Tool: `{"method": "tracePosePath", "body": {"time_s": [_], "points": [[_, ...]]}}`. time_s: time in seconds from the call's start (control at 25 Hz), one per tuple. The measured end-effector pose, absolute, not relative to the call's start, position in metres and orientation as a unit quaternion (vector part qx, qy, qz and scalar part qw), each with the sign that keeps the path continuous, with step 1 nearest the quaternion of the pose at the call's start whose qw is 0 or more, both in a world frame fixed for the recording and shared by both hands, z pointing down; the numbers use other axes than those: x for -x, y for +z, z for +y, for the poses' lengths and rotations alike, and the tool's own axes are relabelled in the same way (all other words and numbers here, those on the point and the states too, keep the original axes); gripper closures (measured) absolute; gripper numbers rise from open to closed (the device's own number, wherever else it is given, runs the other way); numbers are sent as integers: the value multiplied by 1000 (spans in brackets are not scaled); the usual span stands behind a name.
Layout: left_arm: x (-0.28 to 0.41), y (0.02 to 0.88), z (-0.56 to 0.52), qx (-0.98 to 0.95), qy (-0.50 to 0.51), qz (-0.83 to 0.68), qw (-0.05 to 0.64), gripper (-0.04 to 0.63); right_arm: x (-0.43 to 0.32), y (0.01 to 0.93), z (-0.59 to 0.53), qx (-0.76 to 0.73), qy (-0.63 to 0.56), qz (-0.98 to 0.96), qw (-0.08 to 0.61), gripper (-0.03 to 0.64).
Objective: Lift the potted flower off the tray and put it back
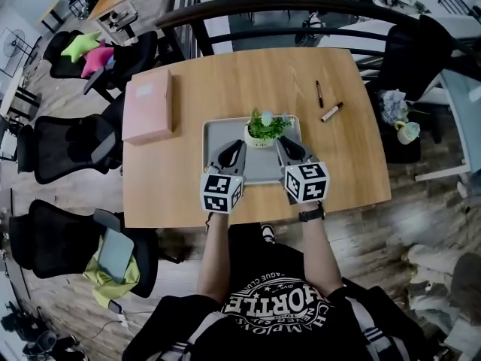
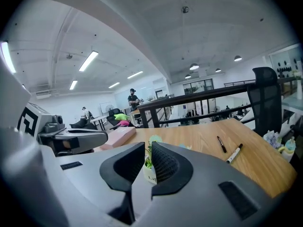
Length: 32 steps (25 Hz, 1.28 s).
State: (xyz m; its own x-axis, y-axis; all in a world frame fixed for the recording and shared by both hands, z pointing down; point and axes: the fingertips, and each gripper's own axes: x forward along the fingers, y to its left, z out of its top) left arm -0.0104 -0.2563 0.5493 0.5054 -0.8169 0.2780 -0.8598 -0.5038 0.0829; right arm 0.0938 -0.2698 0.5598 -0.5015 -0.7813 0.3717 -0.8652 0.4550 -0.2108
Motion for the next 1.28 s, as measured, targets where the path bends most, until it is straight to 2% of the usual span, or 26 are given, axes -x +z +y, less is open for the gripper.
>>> {"method": "tracePosePath", "body": {"time_s": [0.44,1.28], "points": [[7,601,-282,-862,127,-468,149,518,-110,618,-287,-480,226,-833,159,508],[4,678,-303,-876,210,-401,165,345,-100,690,-305,-413,205,-858,226,352]]}}
